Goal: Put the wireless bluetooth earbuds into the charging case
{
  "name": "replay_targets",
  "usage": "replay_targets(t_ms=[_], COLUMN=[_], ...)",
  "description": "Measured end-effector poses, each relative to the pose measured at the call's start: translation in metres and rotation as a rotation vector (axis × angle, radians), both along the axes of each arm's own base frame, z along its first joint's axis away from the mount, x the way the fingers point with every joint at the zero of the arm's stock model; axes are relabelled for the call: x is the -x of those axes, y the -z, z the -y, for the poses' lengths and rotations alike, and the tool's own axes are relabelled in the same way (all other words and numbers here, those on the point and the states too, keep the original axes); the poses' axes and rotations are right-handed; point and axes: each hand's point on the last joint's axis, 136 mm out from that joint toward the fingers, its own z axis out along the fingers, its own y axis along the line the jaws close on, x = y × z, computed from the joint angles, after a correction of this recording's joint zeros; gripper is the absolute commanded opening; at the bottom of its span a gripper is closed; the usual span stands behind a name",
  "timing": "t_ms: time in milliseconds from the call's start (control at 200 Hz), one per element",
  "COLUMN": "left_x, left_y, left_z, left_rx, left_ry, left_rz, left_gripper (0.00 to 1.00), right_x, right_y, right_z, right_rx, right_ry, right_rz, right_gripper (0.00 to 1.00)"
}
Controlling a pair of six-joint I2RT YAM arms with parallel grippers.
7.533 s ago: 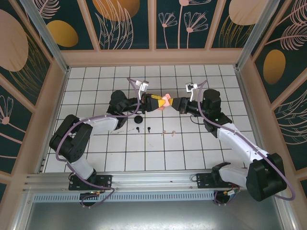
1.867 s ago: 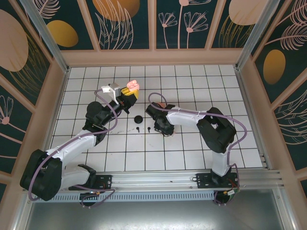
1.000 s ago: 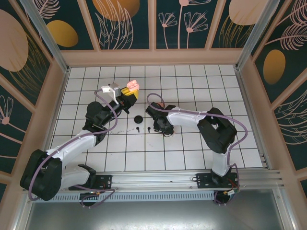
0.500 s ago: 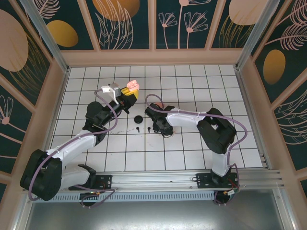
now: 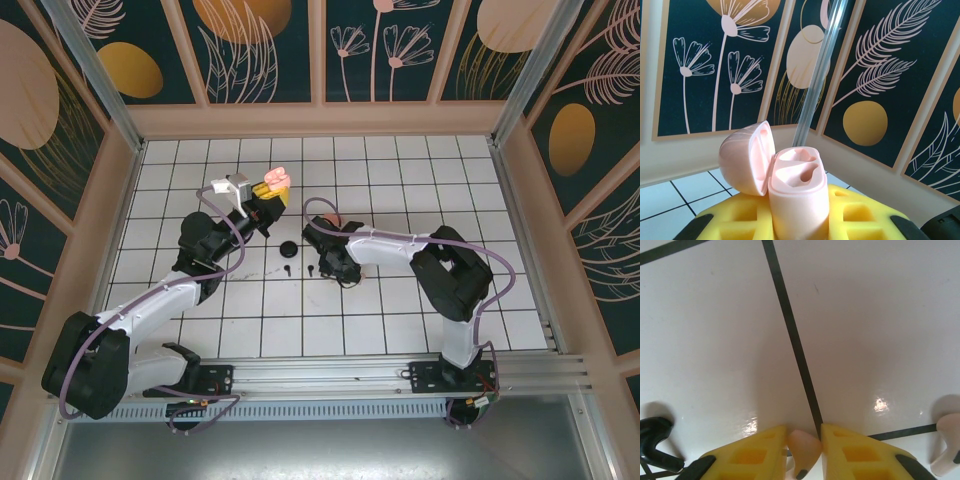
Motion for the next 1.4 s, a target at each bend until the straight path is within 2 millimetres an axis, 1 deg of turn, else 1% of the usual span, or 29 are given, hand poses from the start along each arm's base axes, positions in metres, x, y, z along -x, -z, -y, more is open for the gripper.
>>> replay_targets(t_ms=[145,340,415,485,586,716,816,946,1026,1081,1156,1291,1401], left_x=[0.0,0.0,0.0,0.0,0.002,0.006,0.009,0.015,0.019,0.022,0.027,0.033,0.036], left_y=[0.0,0.0,0.0,0.0,-0.002,-0.005,-0.006,-0.007,-0.002,0.001,0.005,0.01,0.018], left_z=[0.0,0.0,0.0,0.0,0.0,0.002,0.004,0.005,0.006,0.007,0.008,0.014,0.02], left_rx=[0.0,0.0,0.0,-0.002,-0.004,-0.026,-0.046,-0.074,-0.097,-0.113,-0.14,-0.184,-0.218], left_ry=[0.0,0.0,0.001,0.0,0.004,0.02,0.033,0.047,0.055,0.063,0.077,0.113,0.143], left_rz=[0.0,-0.001,-0.002,-0.004,-0.003,0.02,0.05,0.105,0.141,0.166,0.202,0.26,0.284], left_gripper=[0.0,0.0,0.0,0.0,0.01,0.0,0.0,0.0,0.0,0.0,0.0,0.0,0.0], right_x=[0.0,0.001,0.0,-0.005,-0.014,-0.026,-0.036,-0.05,-0.057,-0.06,-0.064,-0.065,-0.062], right_y=[-0.001,-0.005,-0.014,-0.029,-0.061,-0.109,-0.151,-0.211,-0.247,-0.268,-0.299,-0.343,-0.365], right_z=[0.0,0.001,0.001,-0.001,-0.004,-0.004,0.001,0.011,0.015,0.018,0.017,0.011,0.004], right_rx=[-0.001,-0.008,-0.022,-0.047,-0.099,-0.16,-0.21,-0.271,-0.303,-0.312,-0.326,-0.345,-0.353], right_ry=[-0.001,-0.006,-0.008,-0.007,-0.017,-0.042,-0.06,-0.087,-0.11,-0.13,-0.167,-0.261,-0.347], right_rz=[0.002,0.023,0.045,0.088,0.178,0.307,0.414,0.561,0.65,0.701,0.775,0.89,0.962], right_gripper=[0.18,0.17,0.17,0.17,0.17,0.17,0.17,0.18,0.18,0.18,0.18,0.18,0.18])
